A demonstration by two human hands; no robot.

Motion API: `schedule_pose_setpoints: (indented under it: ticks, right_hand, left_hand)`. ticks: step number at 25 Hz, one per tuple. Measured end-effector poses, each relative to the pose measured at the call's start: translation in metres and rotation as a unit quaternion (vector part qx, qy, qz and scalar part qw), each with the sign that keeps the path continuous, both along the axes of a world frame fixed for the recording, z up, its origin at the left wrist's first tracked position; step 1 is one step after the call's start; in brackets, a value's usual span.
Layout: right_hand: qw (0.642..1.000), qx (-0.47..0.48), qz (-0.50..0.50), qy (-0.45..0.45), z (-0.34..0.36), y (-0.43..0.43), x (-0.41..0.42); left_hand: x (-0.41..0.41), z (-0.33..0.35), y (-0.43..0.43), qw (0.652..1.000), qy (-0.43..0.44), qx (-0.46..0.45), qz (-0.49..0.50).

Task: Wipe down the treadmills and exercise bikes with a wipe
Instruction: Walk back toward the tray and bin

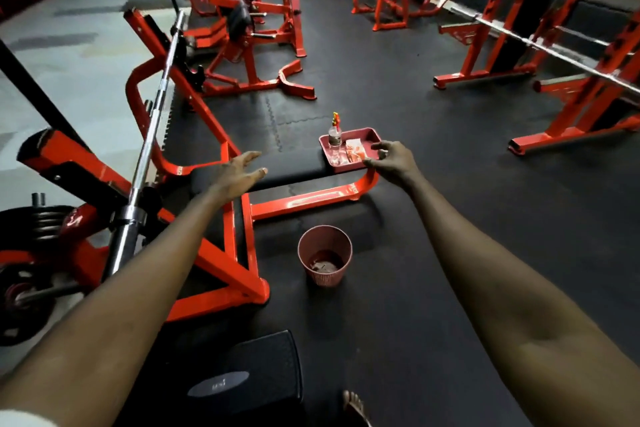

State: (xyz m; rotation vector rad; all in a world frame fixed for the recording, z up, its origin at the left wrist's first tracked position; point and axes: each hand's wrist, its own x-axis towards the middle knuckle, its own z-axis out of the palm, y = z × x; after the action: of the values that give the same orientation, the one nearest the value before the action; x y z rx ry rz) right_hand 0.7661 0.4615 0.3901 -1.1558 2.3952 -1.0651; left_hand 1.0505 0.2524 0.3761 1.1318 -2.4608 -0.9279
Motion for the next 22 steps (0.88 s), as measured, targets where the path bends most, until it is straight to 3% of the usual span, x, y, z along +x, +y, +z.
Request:
schedule_pose_setpoints:
  ticks: [12, 17, 22]
  right_hand:
    - [0.982, 0.163, 0.057, -0.075, -0.169, -0.179, -0.087]
    - [0.951, 0.277, 0.066, -0.116, -0.277, -0.220, -0.113]
    - [0.928, 0.330, 0.058, -0.162, -0.389, -0.254, -0.128]
  left_hand:
    - [-0.098, -0.153, -0.135, 0.988, -0.074, 0.121, 0.055]
    - [-0.149, -0.259, -0.183, 0.968, -0.118, 0.220, 0.026]
    - [-0.181, -0.372, -0.209, 0.946, -0.152, 0.285, 0.027]
